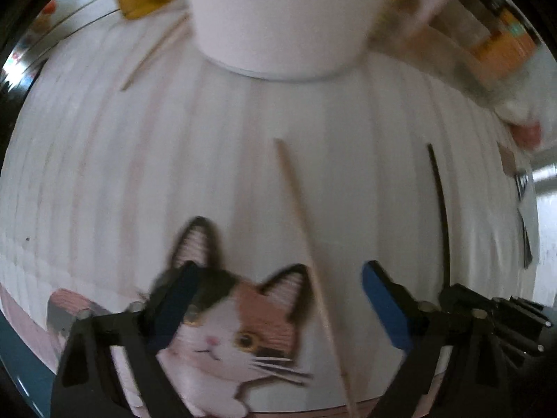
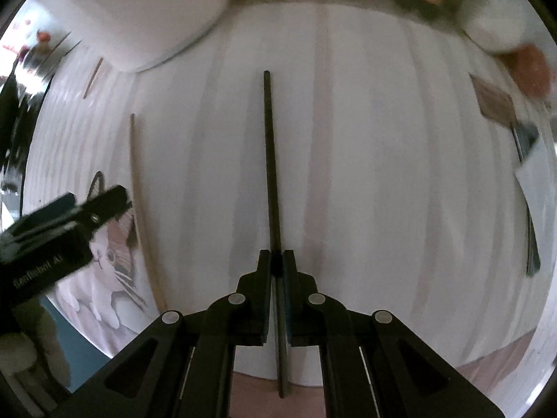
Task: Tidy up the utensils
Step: 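Grasp a light wooden chopstick with the left tool while the right tool grasps the dark one, then lift both chopsticks and carry them up over the cream holder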
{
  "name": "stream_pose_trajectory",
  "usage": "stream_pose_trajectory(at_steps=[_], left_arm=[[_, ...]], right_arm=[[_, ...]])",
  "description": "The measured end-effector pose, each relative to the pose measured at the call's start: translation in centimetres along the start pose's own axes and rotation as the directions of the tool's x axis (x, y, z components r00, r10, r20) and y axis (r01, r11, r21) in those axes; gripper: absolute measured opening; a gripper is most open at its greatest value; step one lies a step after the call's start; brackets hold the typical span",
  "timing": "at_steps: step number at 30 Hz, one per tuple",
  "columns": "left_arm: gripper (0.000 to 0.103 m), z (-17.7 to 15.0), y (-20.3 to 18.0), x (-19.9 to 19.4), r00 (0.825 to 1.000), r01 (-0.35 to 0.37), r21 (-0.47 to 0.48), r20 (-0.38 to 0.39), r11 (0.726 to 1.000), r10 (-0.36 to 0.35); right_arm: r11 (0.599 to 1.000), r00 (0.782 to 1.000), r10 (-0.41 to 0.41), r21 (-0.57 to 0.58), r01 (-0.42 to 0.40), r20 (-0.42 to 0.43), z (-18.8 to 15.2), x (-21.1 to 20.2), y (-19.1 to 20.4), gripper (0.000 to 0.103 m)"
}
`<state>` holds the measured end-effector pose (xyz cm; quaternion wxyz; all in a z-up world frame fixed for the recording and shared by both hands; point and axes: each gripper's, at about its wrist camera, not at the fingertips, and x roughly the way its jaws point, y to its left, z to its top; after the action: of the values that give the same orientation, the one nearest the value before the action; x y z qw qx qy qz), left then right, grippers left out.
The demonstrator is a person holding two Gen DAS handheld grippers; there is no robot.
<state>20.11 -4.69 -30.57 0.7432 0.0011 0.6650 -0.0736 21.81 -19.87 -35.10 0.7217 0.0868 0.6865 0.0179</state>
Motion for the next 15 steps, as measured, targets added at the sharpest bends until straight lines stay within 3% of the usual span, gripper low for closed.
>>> stream_pose_trajectory(at_steps=[1,4,6,9,15], left_arm=[[0.076,-0.1,-0.6,0.0,1.000,-0.023,0.023,0.014,0.999,0.023],[0.047,-0.5,-2.1,-0.3,0.996,-0.070,0.104,0.071,0.992,0.062],[0.014,-0.4,-2.5,-0.6,0.995,-0.065,0.134,0.084,0.989,0.054],[0.008,0.0,-2.2,-0.6,0.995,-0.062,0.143,0.083,0.988,0.050],[0.006,0.6,0.7,-0.9,0.995,-0.075,0.159,0.084,0.984,0.062]], right_arm=[[1.000,1.000,0.002,0.011,-0.002,0.001,-0.2,0.0,-0.2,0.005],[1.000,1.000,0.003,0.028,-0.003,0.005,-0.9,0.2,-0.8,0.006],[0.999,1.000,0.001,0.038,-0.001,0.008,-1.1,0.2,-0.8,0.006],[0.999,1.000,-0.006,0.047,0.006,0.012,-2.0,0.2,-0.6,0.006],[0.997,0.999,0.023,0.068,-0.021,-0.023,-3.0,0.4,-0.3,0.006]])
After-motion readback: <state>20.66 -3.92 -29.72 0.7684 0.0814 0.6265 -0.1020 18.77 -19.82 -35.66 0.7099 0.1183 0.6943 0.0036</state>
